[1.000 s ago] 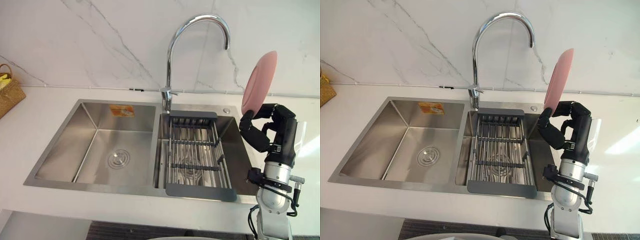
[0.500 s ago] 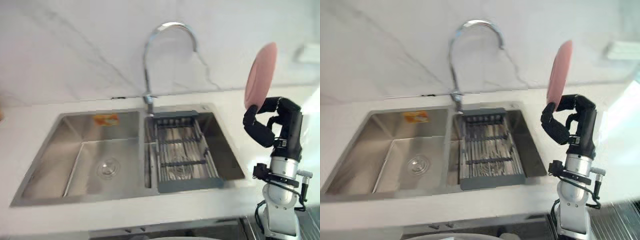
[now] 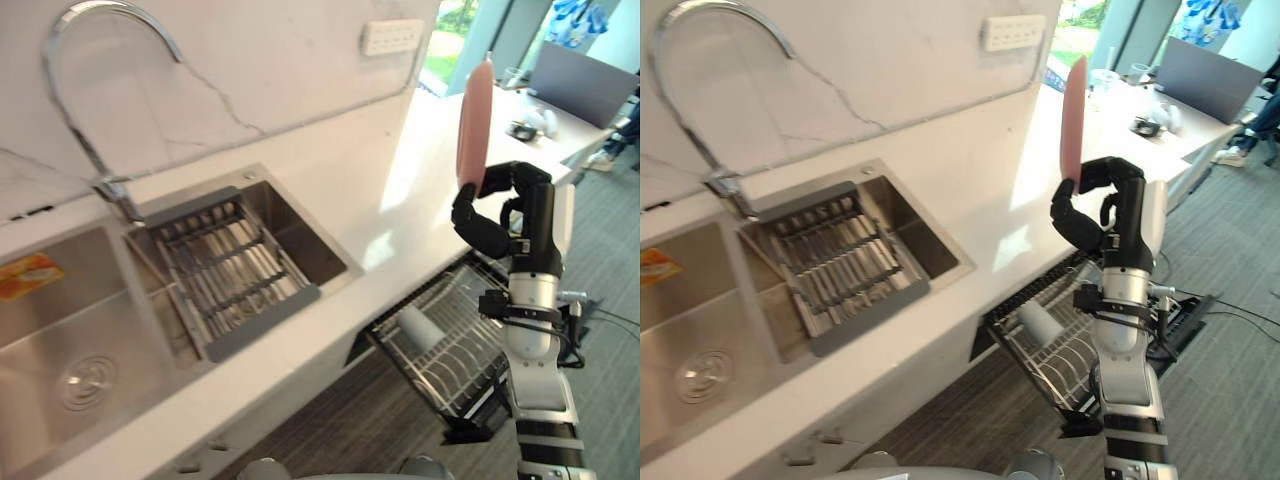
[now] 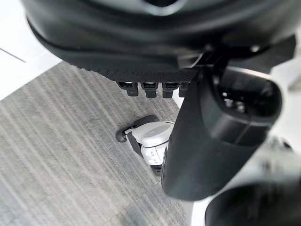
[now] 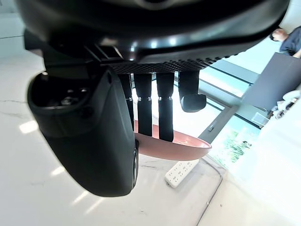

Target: Walk over to the sink, pick up the cup, carry it to the dishwasher, place the cup inside the dishwasher, then close the dishwasher door

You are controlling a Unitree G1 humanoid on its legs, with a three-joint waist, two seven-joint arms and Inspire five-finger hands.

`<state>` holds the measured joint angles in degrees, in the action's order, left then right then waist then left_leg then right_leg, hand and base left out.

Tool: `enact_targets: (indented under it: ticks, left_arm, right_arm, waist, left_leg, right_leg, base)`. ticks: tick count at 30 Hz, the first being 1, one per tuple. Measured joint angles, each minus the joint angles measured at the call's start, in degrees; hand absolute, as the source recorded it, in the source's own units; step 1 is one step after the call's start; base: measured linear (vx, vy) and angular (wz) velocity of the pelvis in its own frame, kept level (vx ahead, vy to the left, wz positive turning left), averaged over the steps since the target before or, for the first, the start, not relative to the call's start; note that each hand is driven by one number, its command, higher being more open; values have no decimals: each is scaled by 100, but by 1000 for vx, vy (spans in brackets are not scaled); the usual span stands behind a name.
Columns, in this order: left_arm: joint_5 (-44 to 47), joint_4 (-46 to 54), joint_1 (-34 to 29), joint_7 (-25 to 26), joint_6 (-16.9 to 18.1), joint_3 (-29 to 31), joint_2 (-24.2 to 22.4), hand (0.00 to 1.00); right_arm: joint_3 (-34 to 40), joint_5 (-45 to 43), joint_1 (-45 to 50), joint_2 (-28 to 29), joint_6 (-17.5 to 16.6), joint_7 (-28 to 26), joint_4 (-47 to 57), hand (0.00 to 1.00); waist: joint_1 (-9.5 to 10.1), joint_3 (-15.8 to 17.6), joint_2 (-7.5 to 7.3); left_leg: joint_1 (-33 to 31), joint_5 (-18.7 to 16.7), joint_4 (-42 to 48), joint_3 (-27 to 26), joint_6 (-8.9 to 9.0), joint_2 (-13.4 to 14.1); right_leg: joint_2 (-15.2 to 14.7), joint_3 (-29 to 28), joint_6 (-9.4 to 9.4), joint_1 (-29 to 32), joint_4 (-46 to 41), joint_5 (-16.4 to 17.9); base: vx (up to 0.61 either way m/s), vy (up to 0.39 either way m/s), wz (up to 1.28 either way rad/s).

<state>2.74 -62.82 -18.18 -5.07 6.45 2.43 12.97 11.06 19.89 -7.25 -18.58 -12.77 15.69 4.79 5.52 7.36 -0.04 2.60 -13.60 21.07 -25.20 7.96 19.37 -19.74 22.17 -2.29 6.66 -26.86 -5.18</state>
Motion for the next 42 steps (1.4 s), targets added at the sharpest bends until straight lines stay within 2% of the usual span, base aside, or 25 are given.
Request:
enact_targets:
  ticks: [1, 4, 7, 10, 14, 18, 23, 26, 28, 31, 36, 42]
  left_arm:
    - [2, 6, -27, 17, 2, 14, -35, 100]
    - [-69, 55, -67, 145, 2, 346, -177, 100]
    - [-309, 171, -180, 301, 1, 418, -255, 100]
    - [-412, 232, -370, 497, 66, 719, -468, 100]
    - [-628, 231, -571, 643, 279, 853, -735, 100]
    - [-818, 189, -596, 644, 291, 978, -797, 100]
    - [-856, 138, -598, 631, 310, 1001, -805, 100]
    - [-890, 133, -521, 617, 310, 974, -799, 100]
    - [-837, 134, -400, 598, 310, 946, -750, 100]
    - [-495, 137, -15, 564, 339, 787, -619, 100]
    - [40, 142, 286, 566, 454, 697, -554, 100]
    - [477, 149, 639, 554, 516, 420, -426, 100]
  right_arm:
    - [18, -2, -32, -74, 54, 0, 0, 0]
    - [203, -12, -266, -150, 210, -25, 41, 0]
    - [269, -8, -272, -149, 365, -79, 109, 0]
    - [469, 5, -69, -129, 465, -128, 111, 0]
    - [798, 336, 440, 147, 477, -176, 142, 0]
    - [935, 800, 928, 370, 483, -215, 151, 0]
    - [945, 1235, 1301, 528, 487, -560, 142, 0]
    - [932, 1375, 1442, 547, 484, -635, 107, 0]
    - [900, 1409, 1363, 546, 483, -622, -9, 0]
    - [769, 1525, 884, 530, 563, -402, -386, 0]
    - [493, 1529, 281, 419, 817, -266, -763, 0]
    - [-56, 1531, -738, -76, 966, -185, -1246, 0]
  waist:
    - [4, -8, 13]
    - [138, -34, -31]
    - [81, -56, -55]
    - [77, -79, -57]
    - [32, -171, -54]
    - [-37, -250, -131]
    - [-219, -260, -147]
    - [-252, -254, -158]
    - [-296, -158, -188]
    - [-410, 315, -241]
    - [-402, 821, -245]
    - [-290, 1330, -237]
  left_leg:
    - [1, 72, -44, 9, 57, 50]
    - [27, 308, -241, -143, 384, 264]
    - [172, 725, -769, -223, 483, 240]
    - [414, 1124, -1381, -346, 522, 175]
    - [510, 1191, -1555, -366, 518, 100]
    - [503, 1161, -1681, -349, 468, -190]
    - [460, 1122, -1692, -107, 403, -359]
    - [181, 1114, -1646, -118, 398, -398]
    - [-123, 1118, -1549, -116, 391, -421]
    - [-778, 1176, -1343, -80, 307, -426]
    - [-1268, 1189, -1192, 78, 288, -419]
    - [-1749, 1160, -953, 292, 237, -424]
  right_leg:
    - [61, 45, 87, -33, 39, 118]
    - [389, 201, 608, -195, 581, 628]
    - [668, 282, 746, -434, 1288, 696]
    - [911, 214, 948, -621, 1887, 562]
    - [997, 98, 957, -700, 2268, 315]
    - [927, -8, 1028, -842, 3024, -210]
    - [815, -67, 1071, -814, 3169, -375]
    - [751, -177, 1069, -375, 2987, -382]
    - [696, -282, 1037, 12, 2816, -395]
    - [648, -363, 918, 664, 2675, -510]
    - [666, -395, 850, 1085, 2687, -634]
    - [662, -369, 792, 1359, 2793, -801]
  base:
    - [-31, -372, 0]
    - [-43, -309, -29]
    - [-24, -223, -12]
    - [-50, -121, -12]
    - [-69, -9, -20]
    - [-49, 42, -15]
    - [-33, 22, -6]
    - [-73, 7, -12]
    - [-84, -1, -15]
    - [-152, -22, -4]
    - [-75, -24, 1]
    - [-29, 6, 6]
